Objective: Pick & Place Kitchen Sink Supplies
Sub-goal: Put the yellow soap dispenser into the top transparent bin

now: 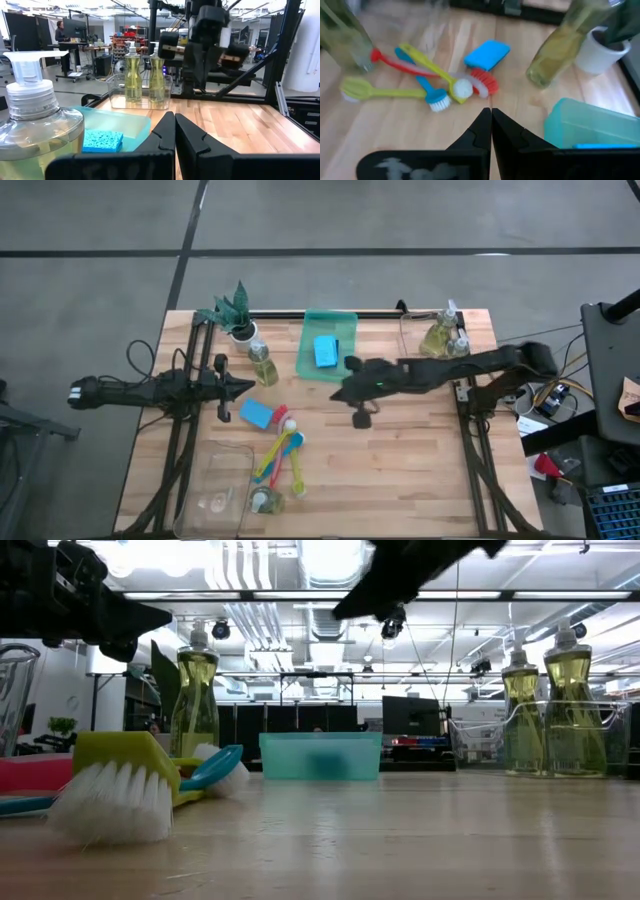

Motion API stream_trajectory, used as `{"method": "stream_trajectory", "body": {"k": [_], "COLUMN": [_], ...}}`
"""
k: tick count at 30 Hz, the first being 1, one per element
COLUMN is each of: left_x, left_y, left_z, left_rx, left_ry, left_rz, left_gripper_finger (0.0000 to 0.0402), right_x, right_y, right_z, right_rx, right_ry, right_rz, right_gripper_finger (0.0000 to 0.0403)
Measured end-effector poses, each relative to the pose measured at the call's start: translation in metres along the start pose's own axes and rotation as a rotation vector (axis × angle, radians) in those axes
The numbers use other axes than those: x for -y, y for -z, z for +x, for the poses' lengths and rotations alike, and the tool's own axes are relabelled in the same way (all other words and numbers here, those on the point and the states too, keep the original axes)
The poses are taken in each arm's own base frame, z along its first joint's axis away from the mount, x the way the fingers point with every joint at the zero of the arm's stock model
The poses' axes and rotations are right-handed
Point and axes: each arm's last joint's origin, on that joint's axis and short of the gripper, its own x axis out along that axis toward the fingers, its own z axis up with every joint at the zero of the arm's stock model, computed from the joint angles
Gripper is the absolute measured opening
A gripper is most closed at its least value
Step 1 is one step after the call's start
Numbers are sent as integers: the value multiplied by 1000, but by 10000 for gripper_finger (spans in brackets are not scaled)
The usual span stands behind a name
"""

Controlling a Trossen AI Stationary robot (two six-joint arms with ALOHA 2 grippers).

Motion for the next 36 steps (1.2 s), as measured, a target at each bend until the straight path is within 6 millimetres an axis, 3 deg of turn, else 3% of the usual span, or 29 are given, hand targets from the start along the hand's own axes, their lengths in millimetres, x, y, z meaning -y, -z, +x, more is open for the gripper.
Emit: {"method": "stream_trajectory", "body": {"k": [7,10,14,21,36], "left_x": [0,0,0,0,0], "left_y": [0,0,0,0,0], "left_z": [0,0,0,0,0], "left_rx": [0,0,-2,-2,0], "left_ry": [0,0,0,0,0], "left_rz": [0,0,0,1,0], "left_gripper_finger": [3,3,3,3,3], "right_x": [-3,-1,-2,-6,-16], "right_y": [28,41,59,87,134], "right_z": [-59,-82,-106,-131,-165], "right_rx": [165,165,176,239,590], "right_ry": [35,141,176,143,-32], "right_rz": [61,0,96,189,120], "right_gripper_finger": [8,8,8,8,8]}}
